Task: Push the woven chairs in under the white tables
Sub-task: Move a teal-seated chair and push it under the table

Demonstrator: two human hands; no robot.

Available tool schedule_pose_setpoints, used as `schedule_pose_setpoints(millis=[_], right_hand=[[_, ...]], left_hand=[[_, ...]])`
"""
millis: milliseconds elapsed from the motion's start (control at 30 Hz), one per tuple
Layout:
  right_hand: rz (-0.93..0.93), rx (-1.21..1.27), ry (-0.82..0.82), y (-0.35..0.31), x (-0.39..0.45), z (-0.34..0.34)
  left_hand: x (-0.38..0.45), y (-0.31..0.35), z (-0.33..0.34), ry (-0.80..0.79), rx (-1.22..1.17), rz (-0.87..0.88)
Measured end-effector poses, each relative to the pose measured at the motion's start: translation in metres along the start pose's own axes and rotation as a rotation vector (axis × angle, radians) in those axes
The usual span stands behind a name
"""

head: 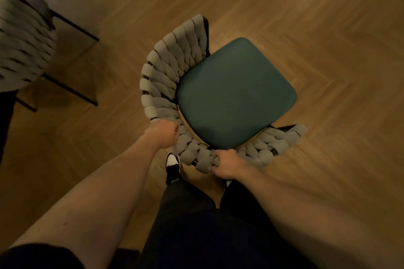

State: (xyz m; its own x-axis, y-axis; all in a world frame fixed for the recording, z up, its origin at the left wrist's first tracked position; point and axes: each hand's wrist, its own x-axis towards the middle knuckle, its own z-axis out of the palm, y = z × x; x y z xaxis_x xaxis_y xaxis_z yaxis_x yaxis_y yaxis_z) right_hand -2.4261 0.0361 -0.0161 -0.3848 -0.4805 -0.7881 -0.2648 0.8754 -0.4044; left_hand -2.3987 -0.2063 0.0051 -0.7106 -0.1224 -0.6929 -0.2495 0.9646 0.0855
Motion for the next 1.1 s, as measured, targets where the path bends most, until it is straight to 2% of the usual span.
schedule_pose_setpoints(millis=[167,367,433,533,800,1100], right_hand=[[0.102,0.08,0.045,-0.038,0.023,0.027],[0.221,-0.011,0.054,-0.073,0.058,0.054],[0.236,-0.042,0.055,-0.077,0.064,0.057],[0.211,-0.078,0.076,-0.078,0.066,0.057],[0.185,-0.189,0.069,-0.06,0.057,0.051],[0.043,-0.491,-0.001,0.012,0.037,-0.003]], left_hand=[[0.037,-0.041,-0.024,-0.065,0.354,0.209],[0.08,-0.081,-0.031,-0.326,0.696,0.428],[0.089,-0.088,-0.029,-0.303,0.84,0.509],[0.091,-0.094,-0.023,-0.132,0.925,0.602],[0.069,-0.086,-0.009,-0.024,0.804,0.509],[0.027,-0.018,0.026,-0.102,0.519,0.209]])
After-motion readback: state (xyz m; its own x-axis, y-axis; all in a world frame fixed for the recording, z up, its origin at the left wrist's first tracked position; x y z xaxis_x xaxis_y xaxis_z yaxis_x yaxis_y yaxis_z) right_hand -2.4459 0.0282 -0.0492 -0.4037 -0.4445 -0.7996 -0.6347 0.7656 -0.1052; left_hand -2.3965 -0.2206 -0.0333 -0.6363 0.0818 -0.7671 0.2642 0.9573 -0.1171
